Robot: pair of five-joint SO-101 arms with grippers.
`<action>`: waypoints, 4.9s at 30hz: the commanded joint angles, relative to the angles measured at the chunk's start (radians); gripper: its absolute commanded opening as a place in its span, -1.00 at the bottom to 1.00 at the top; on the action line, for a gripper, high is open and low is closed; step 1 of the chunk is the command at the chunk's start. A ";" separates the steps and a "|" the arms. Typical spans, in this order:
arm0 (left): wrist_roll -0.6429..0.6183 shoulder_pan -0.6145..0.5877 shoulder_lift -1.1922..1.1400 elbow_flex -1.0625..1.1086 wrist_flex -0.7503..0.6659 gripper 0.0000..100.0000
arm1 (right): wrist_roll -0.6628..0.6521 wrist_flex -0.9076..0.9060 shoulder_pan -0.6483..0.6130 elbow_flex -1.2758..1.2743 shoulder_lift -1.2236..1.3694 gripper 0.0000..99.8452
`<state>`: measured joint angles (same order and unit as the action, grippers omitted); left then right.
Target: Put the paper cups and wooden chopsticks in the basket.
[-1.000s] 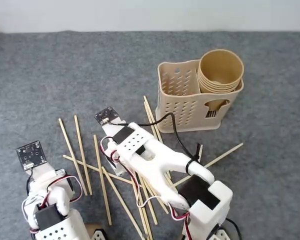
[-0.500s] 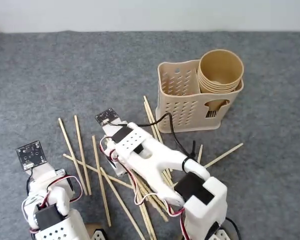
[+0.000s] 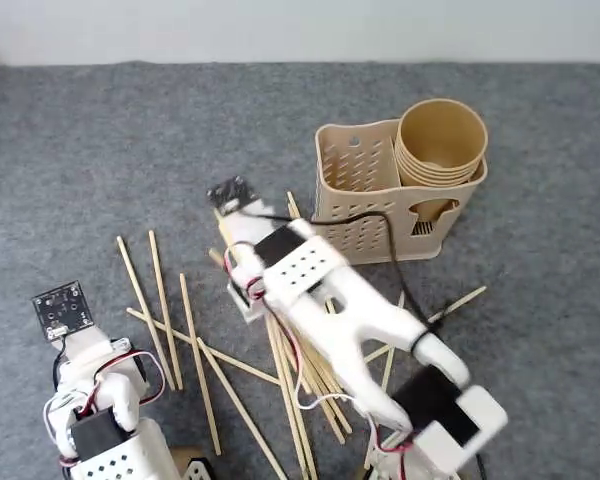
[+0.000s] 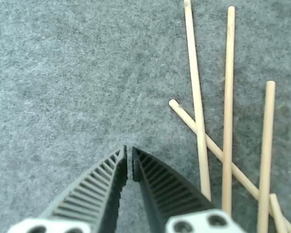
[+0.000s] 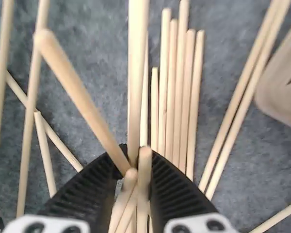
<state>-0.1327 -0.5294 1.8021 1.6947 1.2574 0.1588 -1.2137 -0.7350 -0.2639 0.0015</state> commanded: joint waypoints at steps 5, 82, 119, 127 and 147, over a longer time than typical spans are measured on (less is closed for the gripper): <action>0.002 0.003 0.014 -0.012 -0.003 -0.97 | -0.015 0.070 0.030 0.091 -0.188 -0.98; 0.002 0.003 0.014 -0.012 -0.003 -0.97 | -0.247 1.190 0.492 -0.546 -0.659 -0.94; 0.002 0.003 0.014 -0.012 -0.003 -0.97 | -0.094 0.303 0.243 -0.229 -0.762 -0.66; 0.002 0.003 0.014 -0.012 -0.003 -0.97 | -0.089 0.102 0.093 -0.278 -0.736 -0.66; 0.002 0.003 0.014 -0.012 -0.003 -0.97 | -0.147 0.351 0.096 -0.316 -0.044 -0.66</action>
<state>-0.1327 -0.5294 1.8021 1.6947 1.2574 0.0391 -0.9037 -0.6383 -0.6076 -0.0829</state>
